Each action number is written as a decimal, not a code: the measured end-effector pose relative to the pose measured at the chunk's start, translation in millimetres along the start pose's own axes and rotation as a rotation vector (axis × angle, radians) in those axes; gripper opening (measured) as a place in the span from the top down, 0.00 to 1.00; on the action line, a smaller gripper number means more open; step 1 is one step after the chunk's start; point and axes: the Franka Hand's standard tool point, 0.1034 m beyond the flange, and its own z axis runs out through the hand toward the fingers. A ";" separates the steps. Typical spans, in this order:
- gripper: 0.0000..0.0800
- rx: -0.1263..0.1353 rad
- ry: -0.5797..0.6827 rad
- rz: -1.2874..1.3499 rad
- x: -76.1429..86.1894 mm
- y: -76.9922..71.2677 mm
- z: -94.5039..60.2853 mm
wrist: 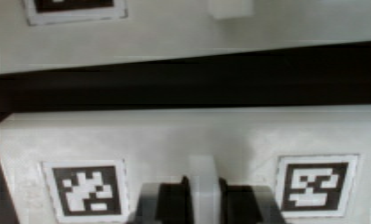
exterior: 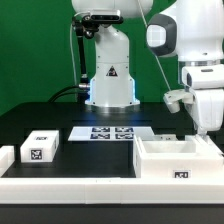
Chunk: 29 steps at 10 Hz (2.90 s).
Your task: Assemble cabinet
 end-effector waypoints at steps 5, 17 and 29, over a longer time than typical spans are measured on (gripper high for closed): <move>0.92 0.006 -0.057 -0.039 -16.5 -2.6 -34.9; 0.92 0.045 -0.112 -0.027 -56.3 -0.4 -52.0; 0.92 0.017 -0.105 -0.008 -61.4 18.5 -59.2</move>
Offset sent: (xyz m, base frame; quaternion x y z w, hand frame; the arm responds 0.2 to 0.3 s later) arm -0.0183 -0.0172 0.0449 0.0177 -0.0436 -0.0591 0.9971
